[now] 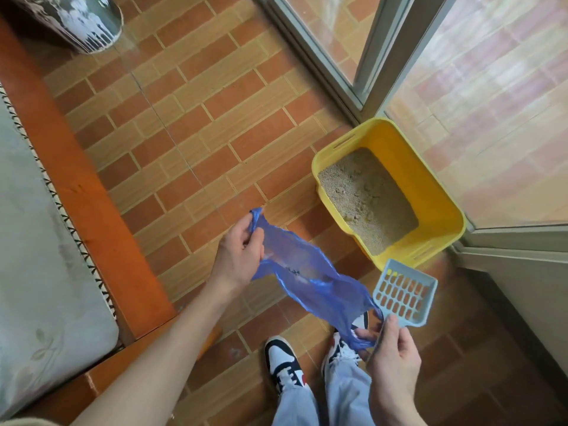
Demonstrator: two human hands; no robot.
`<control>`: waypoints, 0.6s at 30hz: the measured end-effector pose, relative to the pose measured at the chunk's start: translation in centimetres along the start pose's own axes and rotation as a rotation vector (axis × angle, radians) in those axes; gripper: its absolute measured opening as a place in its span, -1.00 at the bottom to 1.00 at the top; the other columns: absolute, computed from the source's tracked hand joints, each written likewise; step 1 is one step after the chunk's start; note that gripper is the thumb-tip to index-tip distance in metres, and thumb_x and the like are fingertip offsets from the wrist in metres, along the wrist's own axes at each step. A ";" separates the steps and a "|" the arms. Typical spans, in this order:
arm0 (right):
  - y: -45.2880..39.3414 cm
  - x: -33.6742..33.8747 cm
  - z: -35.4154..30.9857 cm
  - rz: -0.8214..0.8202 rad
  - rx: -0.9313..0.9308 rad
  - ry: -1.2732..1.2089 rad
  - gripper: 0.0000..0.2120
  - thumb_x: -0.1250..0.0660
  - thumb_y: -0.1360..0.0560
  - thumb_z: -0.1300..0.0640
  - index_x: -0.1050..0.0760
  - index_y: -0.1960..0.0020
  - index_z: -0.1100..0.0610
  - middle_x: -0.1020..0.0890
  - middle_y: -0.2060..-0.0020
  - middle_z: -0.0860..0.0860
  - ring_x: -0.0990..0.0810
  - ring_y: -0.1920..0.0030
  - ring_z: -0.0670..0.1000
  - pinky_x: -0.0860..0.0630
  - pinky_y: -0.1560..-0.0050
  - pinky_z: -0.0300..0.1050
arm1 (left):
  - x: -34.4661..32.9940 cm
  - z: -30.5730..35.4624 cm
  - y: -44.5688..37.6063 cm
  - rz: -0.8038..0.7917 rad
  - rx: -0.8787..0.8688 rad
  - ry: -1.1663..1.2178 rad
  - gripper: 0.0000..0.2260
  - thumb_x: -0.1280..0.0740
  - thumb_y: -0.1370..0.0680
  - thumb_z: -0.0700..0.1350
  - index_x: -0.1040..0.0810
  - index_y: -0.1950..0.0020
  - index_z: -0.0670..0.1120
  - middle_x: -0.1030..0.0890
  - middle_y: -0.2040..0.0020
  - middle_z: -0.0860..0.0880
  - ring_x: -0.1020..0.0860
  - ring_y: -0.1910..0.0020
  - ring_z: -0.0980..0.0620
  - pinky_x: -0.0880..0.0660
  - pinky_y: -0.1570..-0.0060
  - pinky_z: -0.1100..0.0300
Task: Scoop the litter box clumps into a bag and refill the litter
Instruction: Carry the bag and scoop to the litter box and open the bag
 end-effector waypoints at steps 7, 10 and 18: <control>-6.4 1.3 0.0 -0.010 0.120 0.399 -0.58 -0.18 -0.64 -0.19 -0.61 0.15 0.06 -0.68 0.30 -0.02 -0.60 0.24 0.09 -0.51 0.17 0.05 | -3.6 -1.3 -3.0 0.011 0.009 -0.165 -0.83 -0.25 -0.59 -0.11 -0.60 -0.11 -0.01 -0.31 0.39 0.04 -0.28 0.41 0.03 -0.29 0.30 0.08; -9.9 2.4 -2.8 0.043 0.220 0.493 -0.52 -0.16 -0.67 -0.14 -0.52 0.26 0.16 -0.62 0.30 0.08 -0.57 0.23 0.17 -0.47 0.19 0.08 | -4.7 -0.7 -3.8 0.088 -0.038 -0.169 -0.85 -0.27 -0.63 -0.11 -0.62 -0.08 0.07 -0.41 0.39 -0.12 -0.36 0.43 -0.04 -0.38 0.33 0.07; -17.4 0.1 -10.8 -0.033 0.441 0.590 -0.57 -0.17 -0.68 -0.05 -0.38 0.27 0.17 -0.51 0.38 0.11 -0.46 0.33 0.12 -0.36 0.27 0.04 | -5.7 1.1 -5.0 0.253 -0.137 -0.039 -0.90 -0.34 -0.60 -0.14 -0.63 0.03 0.05 -0.48 0.42 0.01 -0.39 0.44 -0.01 -0.38 0.35 0.10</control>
Point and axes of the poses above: each hand's wrist, its own y-axis away from the middle knuckle, its own x-axis out of the back of the hand, z = x × y, the point moved 8 cm from there along -y, towards the middle knuckle
